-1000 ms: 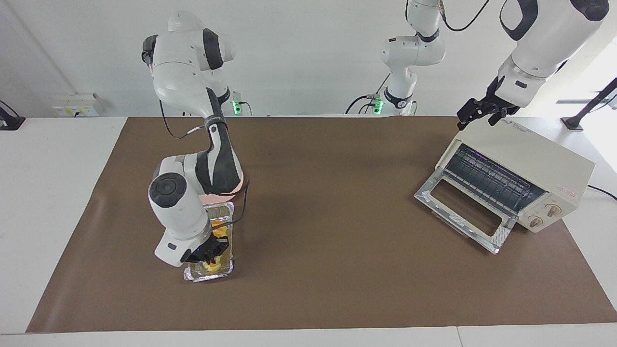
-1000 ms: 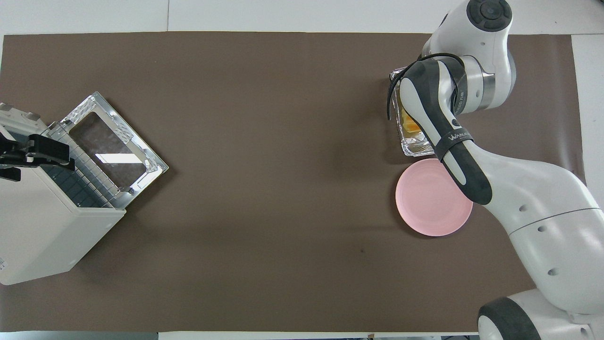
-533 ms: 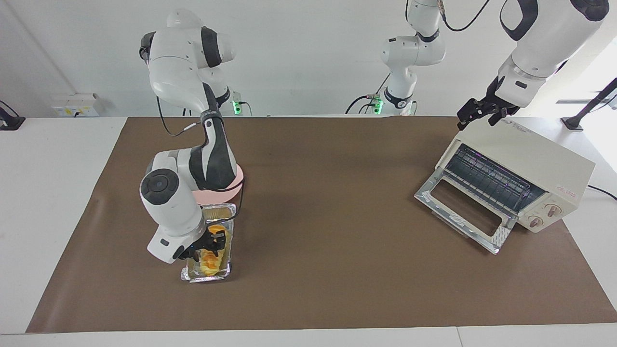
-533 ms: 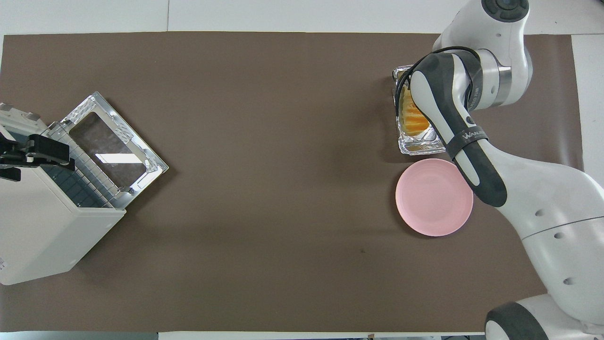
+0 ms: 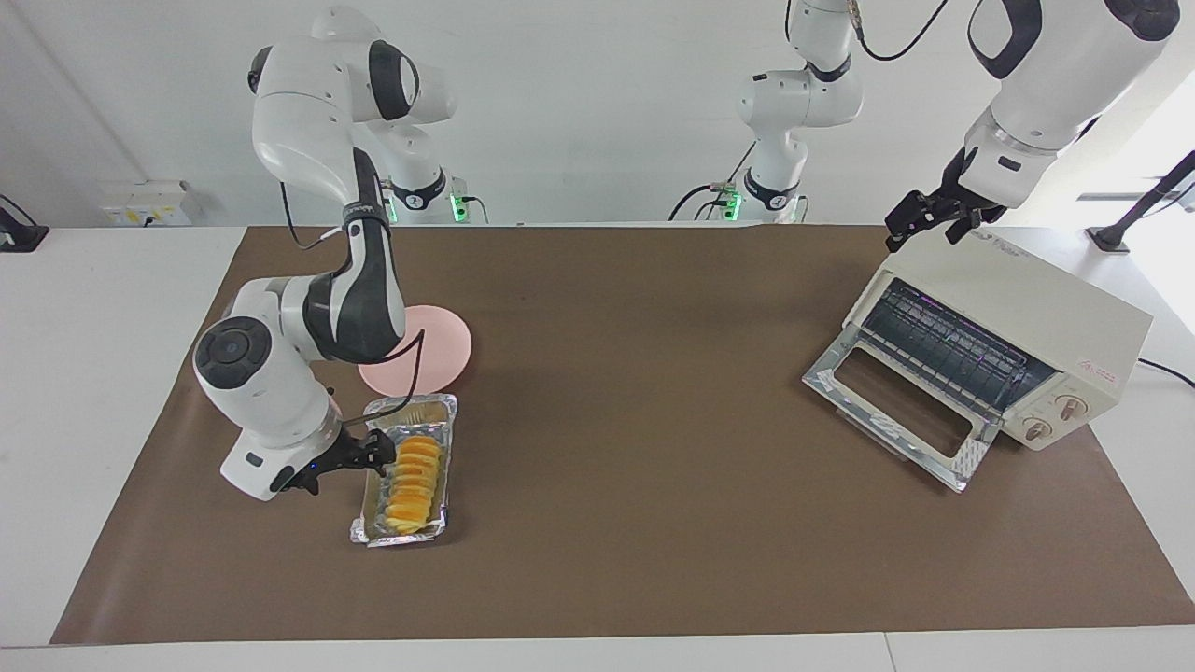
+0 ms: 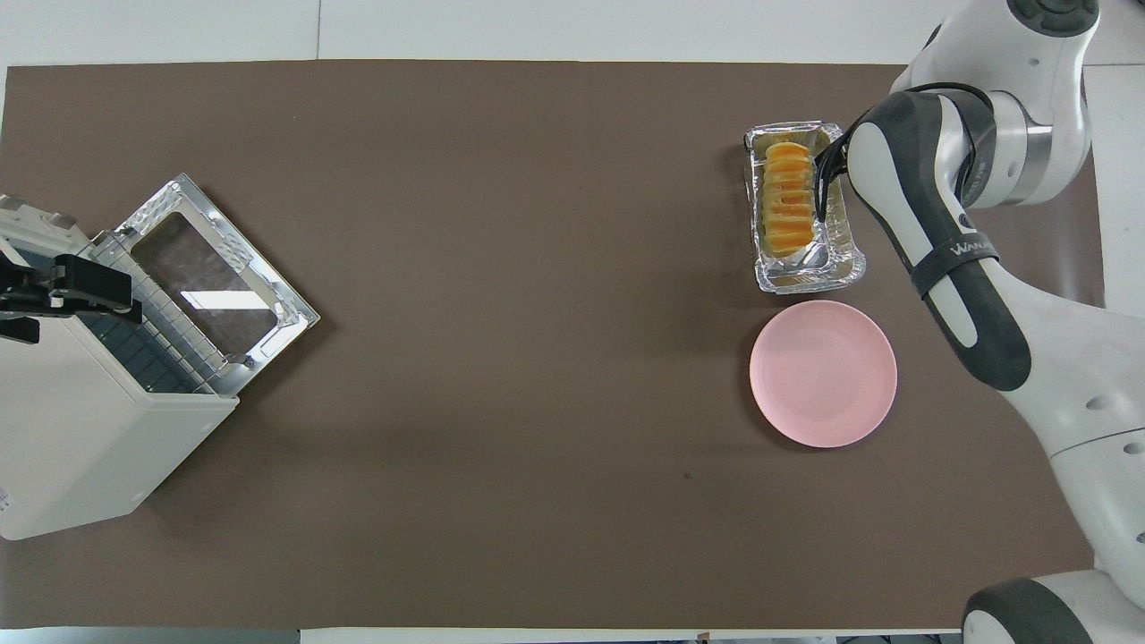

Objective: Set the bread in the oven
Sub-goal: 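Lower the bread into the foil tray and open the right gripper, then grasp the foil tray with the right gripper and slide it toward the oven, then release the tray with the right gripper while the left gripper reaches it, then grasp the tray with the left gripper while the right gripper withdraws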

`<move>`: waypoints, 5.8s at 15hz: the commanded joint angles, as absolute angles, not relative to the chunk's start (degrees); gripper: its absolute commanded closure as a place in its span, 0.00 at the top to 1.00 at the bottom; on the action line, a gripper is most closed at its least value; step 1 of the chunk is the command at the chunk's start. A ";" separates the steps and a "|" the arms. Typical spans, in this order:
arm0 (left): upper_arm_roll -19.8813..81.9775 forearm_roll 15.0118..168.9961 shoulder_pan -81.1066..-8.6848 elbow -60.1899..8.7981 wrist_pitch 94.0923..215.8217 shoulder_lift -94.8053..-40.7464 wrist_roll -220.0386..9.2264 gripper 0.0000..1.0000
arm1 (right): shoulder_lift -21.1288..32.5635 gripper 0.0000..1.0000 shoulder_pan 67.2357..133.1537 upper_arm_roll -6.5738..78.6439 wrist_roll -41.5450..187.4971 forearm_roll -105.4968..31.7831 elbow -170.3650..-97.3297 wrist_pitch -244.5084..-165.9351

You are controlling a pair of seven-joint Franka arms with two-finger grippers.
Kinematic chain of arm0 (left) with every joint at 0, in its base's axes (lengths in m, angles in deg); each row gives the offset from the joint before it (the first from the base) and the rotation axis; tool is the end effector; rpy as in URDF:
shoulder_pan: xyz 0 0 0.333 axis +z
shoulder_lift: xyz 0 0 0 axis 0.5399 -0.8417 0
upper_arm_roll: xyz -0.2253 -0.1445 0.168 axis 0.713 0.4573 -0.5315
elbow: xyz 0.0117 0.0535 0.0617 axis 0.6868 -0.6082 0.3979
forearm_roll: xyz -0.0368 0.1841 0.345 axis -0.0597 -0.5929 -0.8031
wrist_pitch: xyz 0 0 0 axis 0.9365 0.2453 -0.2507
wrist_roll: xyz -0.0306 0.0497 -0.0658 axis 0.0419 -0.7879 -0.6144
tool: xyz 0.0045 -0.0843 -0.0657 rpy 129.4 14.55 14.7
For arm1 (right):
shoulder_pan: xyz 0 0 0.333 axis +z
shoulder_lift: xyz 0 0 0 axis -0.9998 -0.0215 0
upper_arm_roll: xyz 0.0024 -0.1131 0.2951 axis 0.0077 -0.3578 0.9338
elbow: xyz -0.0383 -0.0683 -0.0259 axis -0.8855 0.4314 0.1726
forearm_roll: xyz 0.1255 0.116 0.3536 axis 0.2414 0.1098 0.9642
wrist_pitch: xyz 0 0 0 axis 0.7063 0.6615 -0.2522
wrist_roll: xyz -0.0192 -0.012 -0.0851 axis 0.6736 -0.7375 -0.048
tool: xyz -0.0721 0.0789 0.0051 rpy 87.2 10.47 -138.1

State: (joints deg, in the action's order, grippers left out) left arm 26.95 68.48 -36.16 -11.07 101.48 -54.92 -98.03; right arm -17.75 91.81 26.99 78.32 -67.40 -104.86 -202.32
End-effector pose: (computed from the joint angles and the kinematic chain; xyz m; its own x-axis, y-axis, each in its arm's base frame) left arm 0.5263 -0.0254 0.6080 0.9880 0.0961 -0.1212 0.0984 -0.9950 0.0137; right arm 0.7373 0.0210 0.3473 0.9657 0.2594 0.0148 0.2590 -0.9656 0.0235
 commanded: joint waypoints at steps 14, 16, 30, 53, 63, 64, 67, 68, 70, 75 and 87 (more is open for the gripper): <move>27.41 68.89 -35.49 -12.74 102.53 -53.50 -97.87 1.00 | -10.85 0.00 91.67 27.34 81.94 -67.18 -121.68 -214.46; 27.41 68.89 -35.49 -12.65 102.53 -53.50 -97.87 1.00 | -10.85 0.00 91.84 27.52 81.85 -66.92 -119.23 -210.87; 27.41 68.89 -35.49 -12.74 102.53 -53.50 -97.87 1.00 | -9.88 0.00 121.01 27.87 42.66 -62.79 -105.83 -194.73; 27.49 68.98 -46.62 -15.46 115.53 -54.89 -104.88 1.00 | 0.48 1.00 108.75 27.16 50.70 -62.79 -115.17 -193.10; 27.49 69.06 -69.06 -16.43 137.41 -74.76 -126.88 1.00 | 13.48 1.00 93.17 27.08 70.17 -63.58 -118.68 -181.06; 27.49 69.15 -70.20 -16.34 138.90 -76.33 -127.57 1.00 | 15.15 1.00 92.99 26.99 69.99 -63.67 -119.47 -180.09; 27.32 69.15 -73.63 -14.50 143.92 -82.93 -131.97 1.00 | 18.59 1.00 90.89 26.99 69.99 -63.75 -120.10 -175.45; 27.40 69.15 -73.64 -14.41 143.93 -83.11 -131.97 1.00 | 19.47 1.00 90.44 26.99 70.07 -64.10 -120.10 -174.38; 27.49 69.33 -73.81 -14.67 144.10 -83.20 -132.33 0.90 | 21.49 1.00 90.00 27.16 70.08 -65.86 -120.36 -172.01; 27.58 69.50 -74.60 -15.55 143.75 -83.73 -132.67 0.34 | 25.80 1.00 87.99 30.31 70.34 -68.67 -126.59 -173.05; 26.53 72.40 -58.54 -4.13 127.59 -80.76 -135.14 0.00 | 25.80 1.00 84.99 32.88 69.99 -68.24 -124.05 -174.99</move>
